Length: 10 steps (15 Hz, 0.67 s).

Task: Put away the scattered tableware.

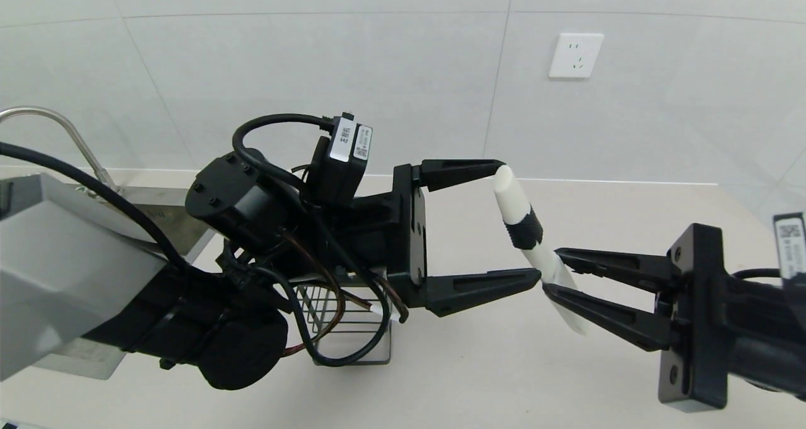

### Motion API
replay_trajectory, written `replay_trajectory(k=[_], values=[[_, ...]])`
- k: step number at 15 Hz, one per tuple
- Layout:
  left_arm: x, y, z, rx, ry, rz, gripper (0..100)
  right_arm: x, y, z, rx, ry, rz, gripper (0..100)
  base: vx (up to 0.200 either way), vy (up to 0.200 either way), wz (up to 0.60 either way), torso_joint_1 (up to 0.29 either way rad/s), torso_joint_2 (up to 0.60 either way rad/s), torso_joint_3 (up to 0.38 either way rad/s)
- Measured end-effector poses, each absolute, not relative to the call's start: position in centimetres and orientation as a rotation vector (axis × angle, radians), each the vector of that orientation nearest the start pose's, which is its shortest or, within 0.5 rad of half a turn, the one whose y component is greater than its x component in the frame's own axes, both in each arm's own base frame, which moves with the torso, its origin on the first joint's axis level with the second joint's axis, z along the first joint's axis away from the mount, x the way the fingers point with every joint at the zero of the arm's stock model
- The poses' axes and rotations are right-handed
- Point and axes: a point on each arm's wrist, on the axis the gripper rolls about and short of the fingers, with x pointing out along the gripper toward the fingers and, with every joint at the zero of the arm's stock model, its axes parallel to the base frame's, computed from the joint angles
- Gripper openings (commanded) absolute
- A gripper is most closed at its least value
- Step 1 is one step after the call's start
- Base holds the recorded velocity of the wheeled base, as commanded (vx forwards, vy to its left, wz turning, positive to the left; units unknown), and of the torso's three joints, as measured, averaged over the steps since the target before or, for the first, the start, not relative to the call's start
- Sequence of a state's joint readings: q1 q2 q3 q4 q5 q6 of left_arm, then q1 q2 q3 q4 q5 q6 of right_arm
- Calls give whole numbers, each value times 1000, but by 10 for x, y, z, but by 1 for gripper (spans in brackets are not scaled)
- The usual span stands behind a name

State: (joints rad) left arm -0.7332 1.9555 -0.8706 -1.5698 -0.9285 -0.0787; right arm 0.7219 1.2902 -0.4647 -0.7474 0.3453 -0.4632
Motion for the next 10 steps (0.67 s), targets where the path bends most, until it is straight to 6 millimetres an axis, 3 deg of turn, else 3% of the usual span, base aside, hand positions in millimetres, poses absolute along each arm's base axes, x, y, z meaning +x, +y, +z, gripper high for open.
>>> replay_trajectory(k=[10], values=[[215, -220, 206, -11, -439, -1654, 100, 155, 153, 204, -436, -157, 1088, 0, 0, 0, 0, 0, 0, 0]])
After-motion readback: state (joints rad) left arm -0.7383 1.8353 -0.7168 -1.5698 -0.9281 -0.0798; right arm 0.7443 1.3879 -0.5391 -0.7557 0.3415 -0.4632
